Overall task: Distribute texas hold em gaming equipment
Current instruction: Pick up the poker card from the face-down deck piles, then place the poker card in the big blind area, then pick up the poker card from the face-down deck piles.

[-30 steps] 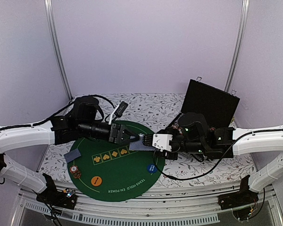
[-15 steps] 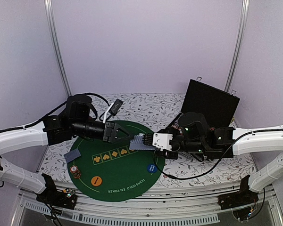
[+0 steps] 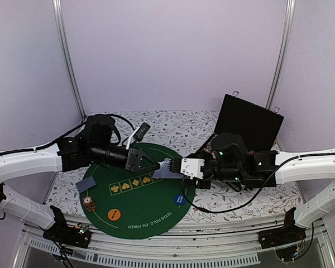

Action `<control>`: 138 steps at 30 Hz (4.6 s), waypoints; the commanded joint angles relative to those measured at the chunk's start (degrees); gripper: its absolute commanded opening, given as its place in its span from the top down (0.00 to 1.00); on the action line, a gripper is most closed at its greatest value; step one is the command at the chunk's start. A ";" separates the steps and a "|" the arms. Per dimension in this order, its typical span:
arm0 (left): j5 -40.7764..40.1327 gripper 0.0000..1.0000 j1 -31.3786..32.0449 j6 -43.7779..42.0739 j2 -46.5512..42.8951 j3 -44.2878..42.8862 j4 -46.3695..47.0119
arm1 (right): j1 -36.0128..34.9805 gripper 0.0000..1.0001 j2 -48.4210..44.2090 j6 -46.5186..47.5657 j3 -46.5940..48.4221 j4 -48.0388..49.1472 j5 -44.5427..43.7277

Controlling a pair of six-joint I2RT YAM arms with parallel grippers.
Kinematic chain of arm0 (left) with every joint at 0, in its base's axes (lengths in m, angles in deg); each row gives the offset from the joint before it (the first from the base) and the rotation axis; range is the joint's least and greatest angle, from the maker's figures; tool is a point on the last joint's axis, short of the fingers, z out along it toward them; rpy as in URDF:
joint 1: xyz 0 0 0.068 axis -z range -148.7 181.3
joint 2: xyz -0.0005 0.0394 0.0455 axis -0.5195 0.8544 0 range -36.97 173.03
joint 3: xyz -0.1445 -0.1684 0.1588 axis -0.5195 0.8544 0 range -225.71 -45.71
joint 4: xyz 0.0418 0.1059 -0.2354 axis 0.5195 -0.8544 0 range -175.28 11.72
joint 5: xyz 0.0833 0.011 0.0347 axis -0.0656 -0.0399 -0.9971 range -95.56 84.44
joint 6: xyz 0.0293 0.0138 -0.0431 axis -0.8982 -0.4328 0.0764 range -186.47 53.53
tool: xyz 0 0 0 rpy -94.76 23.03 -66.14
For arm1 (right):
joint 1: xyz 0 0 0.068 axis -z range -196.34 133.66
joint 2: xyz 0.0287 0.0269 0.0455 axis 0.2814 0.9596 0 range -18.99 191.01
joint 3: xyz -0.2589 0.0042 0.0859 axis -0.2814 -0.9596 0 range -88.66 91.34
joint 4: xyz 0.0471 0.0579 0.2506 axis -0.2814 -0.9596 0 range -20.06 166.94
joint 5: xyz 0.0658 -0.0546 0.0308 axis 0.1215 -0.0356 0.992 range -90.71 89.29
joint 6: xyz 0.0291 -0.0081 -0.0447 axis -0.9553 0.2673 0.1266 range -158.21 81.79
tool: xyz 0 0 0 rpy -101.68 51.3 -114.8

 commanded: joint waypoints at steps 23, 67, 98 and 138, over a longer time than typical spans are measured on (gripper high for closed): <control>2.33 1.00 -8.93 -6.17 -21.57 -0.79 -9.01 | 6.54 0.56 -2.20 -1.78 -1.02 2.27 -0.35; 0.56 1.00 4.45 -29.93 40.72 -17.16 -23.09 | 9.62 0.56 -12.56 -3.92 -2.65 -3.58 -4.11; -4.44 0.02 -4.64 2.70 2.14 -8.91 9.15 | 7.99 0.56 -7.59 -2.84 0.14 -2.66 -1.39; -7.28 0.62 -0.13 -4.32 8.41 -14.78 -6.33 | 4.79 0.56 -2.63 -2.43 1.95 0.75 -0.51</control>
